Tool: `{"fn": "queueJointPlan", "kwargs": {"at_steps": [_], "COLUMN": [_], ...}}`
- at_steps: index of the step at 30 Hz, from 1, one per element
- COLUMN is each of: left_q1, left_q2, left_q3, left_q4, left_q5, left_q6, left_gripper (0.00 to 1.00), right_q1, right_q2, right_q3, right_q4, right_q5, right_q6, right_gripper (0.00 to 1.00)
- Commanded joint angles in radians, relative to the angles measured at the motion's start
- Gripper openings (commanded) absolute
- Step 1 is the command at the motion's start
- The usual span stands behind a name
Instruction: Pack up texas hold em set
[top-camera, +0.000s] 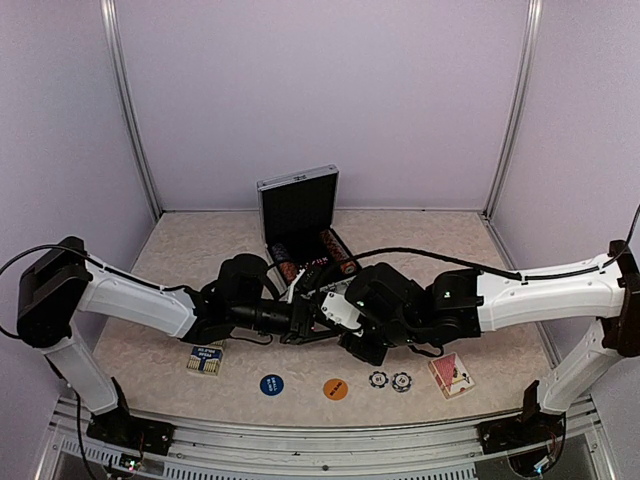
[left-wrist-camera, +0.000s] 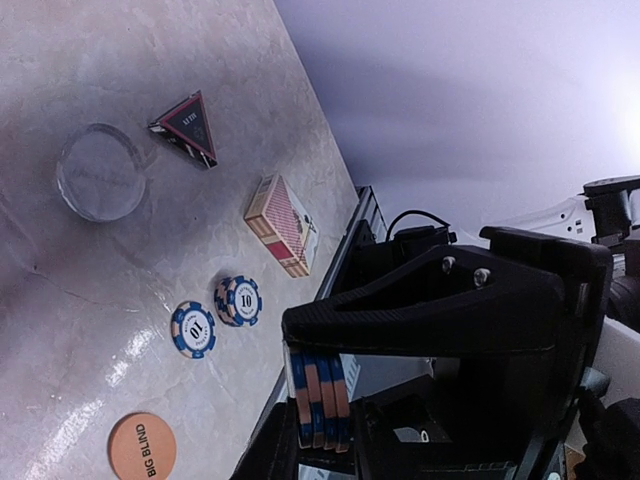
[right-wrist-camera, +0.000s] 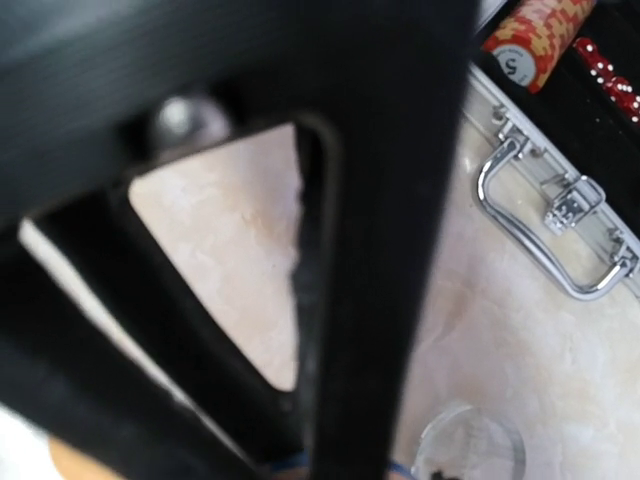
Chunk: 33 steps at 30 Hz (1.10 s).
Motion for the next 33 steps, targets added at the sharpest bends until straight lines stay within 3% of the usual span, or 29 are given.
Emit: {"fn": "queueJointPlan", "kwargs": {"at_steps": [1, 13, 21, 25, 27, 31, 32, 33], "left_q1": [-0.008, -0.019, -0.021, -0.021, -0.020, -0.008, -0.003, 0.003], "left_q2": [0.006, 0.037, 0.054, 0.047, 0.037, 0.015, 0.008, -0.004], "left_q3": [0.037, 0.078, 0.085, 0.082, 0.084, 0.096, 0.098, 0.102], "left_q4": [-0.074, -0.106, -0.089, -0.075, -0.083, -0.131, -0.148, -0.167], "left_q5": [-0.015, -0.004, 0.005, 0.000, -0.008, -0.033, -0.039, -0.047], "left_q6": [0.038, 0.057, 0.050, 0.054, 0.061, 0.093, 0.103, 0.114], "left_gripper": [0.19, 0.16, 0.00, 0.00, 0.00, 0.00, 0.00, 0.00], "right_q1": [0.010, 0.010, 0.009, 0.010, 0.010, 0.010, 0.010, 0.010], "right_q2": [0.021, 0.043, 0.044, 0.047, 0.043, 0.022, 0.013, 0.000], "right_q3": [0.035, 0.062, 0.057, 0.051, 0.048, 0.048, 0.051, 0.052], "right_q4": [-0.024, -0.031, -0.024, -0.024, -0.024, -0.025, -0.026, -0.027], "right_q5": [0.008, -0.014, -0.009, 0.002, 0.007, 0.004, 0.002, 0.001], "right_q6": [-0.010, -0.029, -0.032, -0.032, -0.030, -0.026, -0.025, -0.023], "right_gripper": [0.00, 0.00, 0.00, 0.00, 0.14, 0.54, 0.67, 0.92]}}
